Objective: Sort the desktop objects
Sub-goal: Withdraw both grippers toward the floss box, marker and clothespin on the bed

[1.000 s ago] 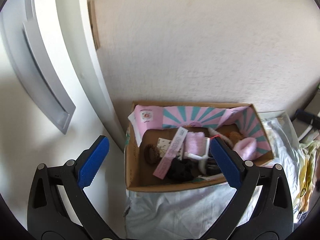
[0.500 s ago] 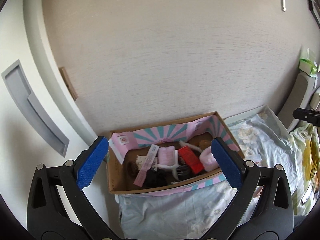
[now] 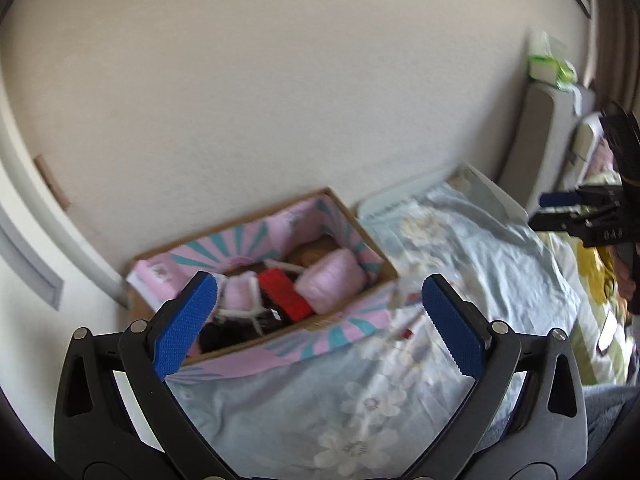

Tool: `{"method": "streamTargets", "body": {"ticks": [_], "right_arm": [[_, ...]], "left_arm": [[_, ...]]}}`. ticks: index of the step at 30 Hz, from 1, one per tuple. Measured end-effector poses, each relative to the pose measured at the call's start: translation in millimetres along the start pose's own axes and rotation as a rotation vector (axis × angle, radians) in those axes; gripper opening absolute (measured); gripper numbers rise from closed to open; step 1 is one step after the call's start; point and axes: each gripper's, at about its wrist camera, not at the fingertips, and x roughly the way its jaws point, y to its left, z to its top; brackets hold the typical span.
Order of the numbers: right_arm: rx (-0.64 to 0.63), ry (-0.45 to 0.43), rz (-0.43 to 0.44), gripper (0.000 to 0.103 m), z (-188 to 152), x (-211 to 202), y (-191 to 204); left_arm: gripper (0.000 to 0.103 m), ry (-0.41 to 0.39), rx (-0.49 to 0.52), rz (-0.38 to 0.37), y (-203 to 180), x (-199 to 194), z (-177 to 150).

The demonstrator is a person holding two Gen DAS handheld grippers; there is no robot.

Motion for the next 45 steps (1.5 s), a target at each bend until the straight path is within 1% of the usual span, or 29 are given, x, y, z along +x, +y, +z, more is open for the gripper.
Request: {"method": "streamTargets", "body": {"ticks": [4, 6, 7, 9, 12, 17, 20, 23, 26, 28, 30, 34, 38, 40, 42, 44, 45], "right_arm": [[-0.016, 0.044, 0.037, 0.067, -14.9, 12.8, 2.3], [-0.037, 0.088, 0.072, 0.067, -25.2, 23.5, 7.8], [-0.058, 0.109, 0.076, 0.067, -30.6, 29.0, 11.9], [-0.109, 0.145, 0.078, 0.067, -42.3, 40.0, 21.1], [-0.163, 0.192, 0.107, 0.067, -55.7, 53.4, 30.1], [-0.223, 0.241, 0.143, 0.067, -72.2, 68.0, 32.1], [-0.266, 0.248, 0.159, 0.067, -83.2, 72.0, 29.3], [-0.300, 0.243, 0.181, 0.067, -91.3, 76.3, 25.4], [-0.337, 0.234, 0.206, 0.067, -95.6, 81.8, 23.2], [-0.368, 0.244, 0.221, 0.067, -97.9, 88.9, 22.2], [-0.398, 0.253, 0.238, 0.067, -99.7, 95.9, 22.0], [-0.457, 0.255, 0.274, 0.067, -104.7, 106.0, 22.9], [-0.504, 0.254, 0.299, 0.067, -109.2, 115.4, 24.7], [-0.521, 0.242, 0.308, 0.067, -110.5, 117.1, 25.0], [-0.539, 0.230, 0.310, 0.066, -110.8, 117.5, 25.1], [-0.559, 0.219, 0.310, 0.061, -111.0, 117.3, 24.9], [-0.572, 0.213, 0.305, 0.055, -111.4, 116.9, 24.8]], "left_arm": [[0.102, 0.047, 0.091, -0.067, -36.3, 25.0, -16.1], [0.102, 0.064, 0.128, -0.098, -50.9, 36.8, -21.6], [0.102, 0.074, 0.140, -0.115, -56.5, 43.2, -23.4], [0.102, 0.096, 0.151, -0.151, -64.7, 54.9, -25.8], [0.102, 0.129, 0.147, -0.209, -71.9, 71.7, -29.5], [0.102, 0.188, 0.152, -0.252, -83.3, 100.6, -41.0], [0.102, 0.213, 0.144, -0.283, -87.4, 115.7, -47.3], [0.102, 0.221, 0.134, -0.317, -90.3, 129.4, -52.1], [0.100, 0.230, 0.142, -0.338, -92.7, 145.8, -56.5], [0.097, 0.231, 0.159, -0.344, -95.5, 155.8, -59.2], [0.096, 0.233, 0.182, -0.340, -98.7, 163.9, -60.7], [0.096, 0.229, 0.223, -0.356, -104.5, 173.8, -62.3], [0.095, 0.258, 0.283, -0.376, -116.4, 183.7, -72.0], [0.090, 0.276, 0.309, -0.381, -121.7, 187.3, -77.6], [0.087, 0.290, 0.322, -0.387, -125.4, 191.0, -82.1], [0.086, 0.276, 0.330, -0.385, -127.3, 190.0, -83.5], [0.085, 0.276, 0.327, -0.385, -127.3, 189.9, -83.2]]}}
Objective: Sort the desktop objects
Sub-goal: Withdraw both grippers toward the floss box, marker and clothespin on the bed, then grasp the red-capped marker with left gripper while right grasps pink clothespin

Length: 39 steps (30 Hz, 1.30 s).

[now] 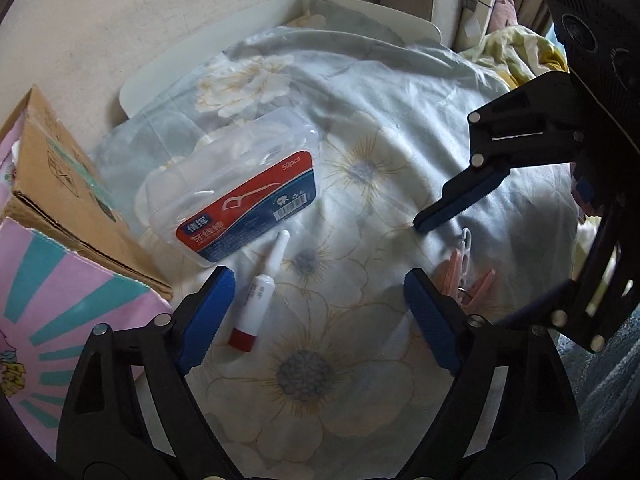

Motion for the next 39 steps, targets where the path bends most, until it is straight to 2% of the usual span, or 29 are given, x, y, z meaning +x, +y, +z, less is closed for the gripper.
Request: {"method": "streamTargets", "body": {"ticks": [4, 11, 16, 18, 24, 29, 39], "right_arm": [[-0.046, -0.002, -0.005, 0.035, -0.2, -2.9, 1.4], [-0.150, 0.018, -0.057, 0.027, -0.9, -3.2, 15.5], [-0.201, 0.041, -0.090, 0.023, 0.6, -0.9, 22.1], [-0.217, 0.047, -0.102, 0.021, 1.7, -0.3, 24.2], [-0.209, 0.052, -0.122, 0.021, -3.8, 4.2, 19.7], [-0.145, 0.038, -0.132, 0.021, -2.8, -1.2, 13.2], [-0.078, 0.032, -0.201, 0.021, -4.7, -24.2, 15.8]], "left_arm": [[0.074, -0.005, -0.005, 0.002, -0.1, -2.0, 0.4], [0.050, -0.001, -0.025, 0.011, 2.2, -7.6, -0.8], [0.018, 0.006, -0.045, 0.019, 7.3, -10.4, -0.3], [0.010, 0.010, -0.058, 0.021, 11.4, -10.7, -0.3], [0.010, 0.025, -0.077, 0.028, 12.3, -11.0, -1.4], [0.010, 0.037, -0.093, 0.034, 11.0, -15.6, -1.9], [0.010, 0.002, -0.155, 0.024, 9.5, -46.1, -1.4]]}}
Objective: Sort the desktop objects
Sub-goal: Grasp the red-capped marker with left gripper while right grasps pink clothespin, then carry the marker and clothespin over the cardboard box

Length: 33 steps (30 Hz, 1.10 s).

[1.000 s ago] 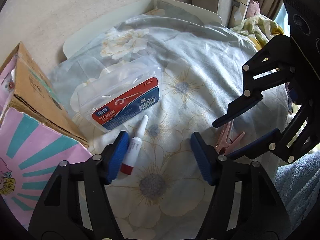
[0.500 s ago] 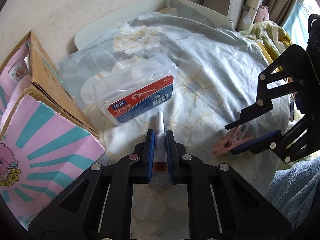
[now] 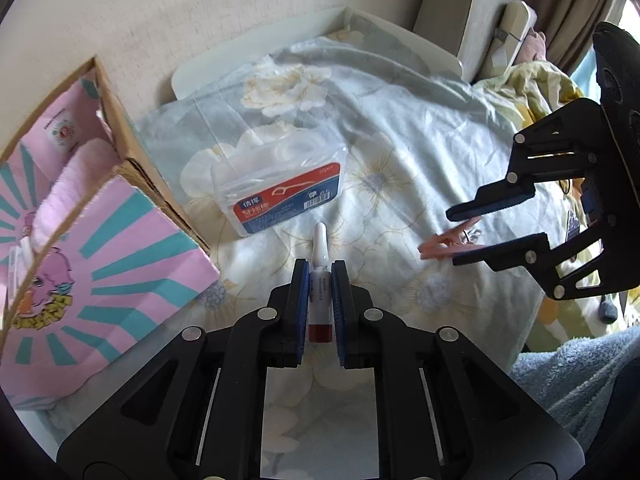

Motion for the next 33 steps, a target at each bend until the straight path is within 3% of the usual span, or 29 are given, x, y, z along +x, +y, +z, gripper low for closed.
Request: {"method": "streamTargets", "body": {"ticks": [8, 17, 24, 30, 33], "right_arm": [[-0.001, -0.035, -0.077, 0.020, 22.7, -30.4, -8.7], [-0.042, -0.120, -0.136, 0.020, 83.6, -59.4, -7.2], [0.010, -0.180, -0.091, 0.020, 148.3, -53.3, -8.1], [0.189, -0.165, 0.006, 0.021, 206.9, -19.0, -15.2], [0.234, -0.150, 0.027, 0.021, 230.9, 1.7, -10.5]], "left_arm": [[0.010, -0.083, -0.054, 0.027, 10.4, -52.9, 11.1], [0.010, -0.197, -0.214, 0.088, 72.2, -122.9, 3.3], [0.010, -0.259, -0.353, 0.186, 139.9, -163.9, -12.1], [0.010, -0.243, -0.500, 0.293, 196.1, -165.7, -22.2], [0.010, -0.231, -0.527, 0.333, 212.9, -158.9, -26.5]]}}
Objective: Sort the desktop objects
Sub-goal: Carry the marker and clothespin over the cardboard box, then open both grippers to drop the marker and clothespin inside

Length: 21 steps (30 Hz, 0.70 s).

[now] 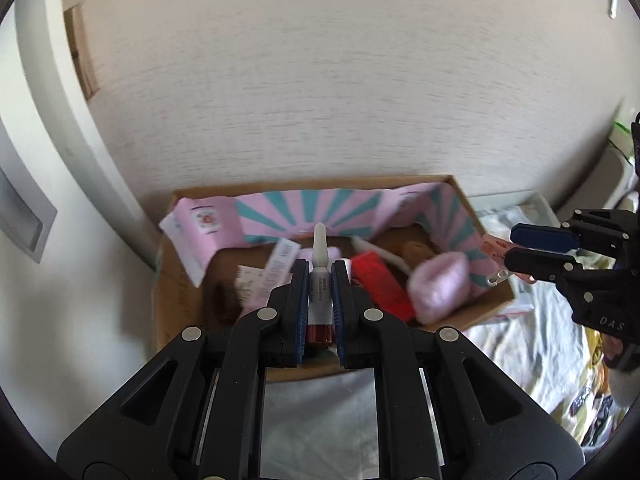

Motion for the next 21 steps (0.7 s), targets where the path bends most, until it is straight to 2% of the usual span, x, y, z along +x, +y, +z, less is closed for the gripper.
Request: {"method": "streamTargets", "body": {"ticks": [3, 10, 15, 17, 18, 19, 20, 21], "right_arm": [[0.007, 0.029, 0.022, 0.021, 13.7, 23.0, 14.4], [0.039, 0.128, 0.050, 0.021, 21.3, 75.4, 33.2], [0.055, 0.159, 0.039, 0.021, 19.6, 92.7, 35.0], [0.055, 0.170, 0.020, 0.021, 20.1, 97.1, 34.9], [0.056, 0.176, 0.006, 0.022, 20.9, 99.1, 34.6], [0.059, 0.185, 0.001, 0.031, 21.7, 100.8, 34.1], [0.063, 0.189, -0.008, 0.038, 22.8, 101.6, 33.5], [0.065, 0.180, -0.024, 0.049, 24.2, 100.7, 33.2]], "left_arm": [[0.010, 0.020, 0.002, 0.036, 10.6, 14.9, -4.4], [0.010, 0.061, -0.024, 0.015, 32.0, 41.9, -15.5], [0.010, 0.072, -0.026, 0.000, 37.3, 49.6, -16.2], [0.013, 0.085, -0.040, -0.003, 39.3, 50.7, -14.0], [0.033, 0.101, -0.053, -0.004, 41.4, 52.2, -12.5], [0.074, 0.115, -0.068, 0.005, 43.5, 53.3, -10.7], [0.093, 0.115, -0.081, 0.027, 45.3, 52.5, -9.0], [0.100, 0.096, -0.090, 0.061, 47.4, 48.8, -7.5]]}}
